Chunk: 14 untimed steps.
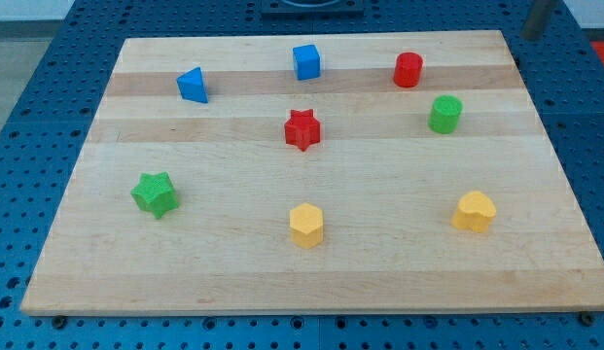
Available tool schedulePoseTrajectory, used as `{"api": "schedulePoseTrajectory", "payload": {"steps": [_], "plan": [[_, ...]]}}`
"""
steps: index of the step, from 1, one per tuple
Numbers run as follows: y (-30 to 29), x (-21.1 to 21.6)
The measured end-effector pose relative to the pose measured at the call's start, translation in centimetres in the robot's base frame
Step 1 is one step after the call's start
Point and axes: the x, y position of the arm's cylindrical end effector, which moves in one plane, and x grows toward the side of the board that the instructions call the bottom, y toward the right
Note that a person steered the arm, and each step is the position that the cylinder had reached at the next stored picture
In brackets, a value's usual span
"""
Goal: Point your arm to the red circle
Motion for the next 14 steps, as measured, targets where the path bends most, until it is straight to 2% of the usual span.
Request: {"api": "schedulePoseTrajectory", "payload": {"steps": [1,3,14], "plan": [[0.0,0.0],[-7.5,-0.3],[-9.3,-1.4]]}}
